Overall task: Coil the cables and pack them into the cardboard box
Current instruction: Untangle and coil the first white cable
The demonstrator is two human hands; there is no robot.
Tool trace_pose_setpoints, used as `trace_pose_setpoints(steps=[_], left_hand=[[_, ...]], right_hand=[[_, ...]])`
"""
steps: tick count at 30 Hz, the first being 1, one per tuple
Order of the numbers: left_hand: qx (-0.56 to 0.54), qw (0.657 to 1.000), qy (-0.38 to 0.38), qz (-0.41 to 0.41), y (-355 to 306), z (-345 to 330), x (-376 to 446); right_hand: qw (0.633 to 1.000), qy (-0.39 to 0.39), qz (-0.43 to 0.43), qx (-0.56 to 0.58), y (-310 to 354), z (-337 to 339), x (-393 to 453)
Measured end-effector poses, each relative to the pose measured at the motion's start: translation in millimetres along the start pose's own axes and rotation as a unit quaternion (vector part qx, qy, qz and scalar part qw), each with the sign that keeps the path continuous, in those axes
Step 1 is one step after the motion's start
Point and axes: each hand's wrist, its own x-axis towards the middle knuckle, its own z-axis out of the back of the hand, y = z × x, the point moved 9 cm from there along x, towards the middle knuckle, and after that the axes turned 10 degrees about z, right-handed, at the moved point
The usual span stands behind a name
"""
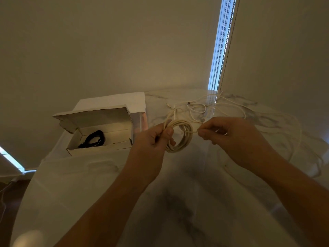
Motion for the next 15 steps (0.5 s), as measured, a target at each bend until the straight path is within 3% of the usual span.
trace_pose_setpoints(steps=[7,15], left_hand=[[-0.016,0.999,0.019,0.025,5,2,4],[-0.085,0.986,0.121,0.069,9,-15,-1]], right_hand=[[0.992,-0.128,0.003,-0.013,-11,40,3],[0.978,-0.21,-0.013,0.0,-19,62,1]])
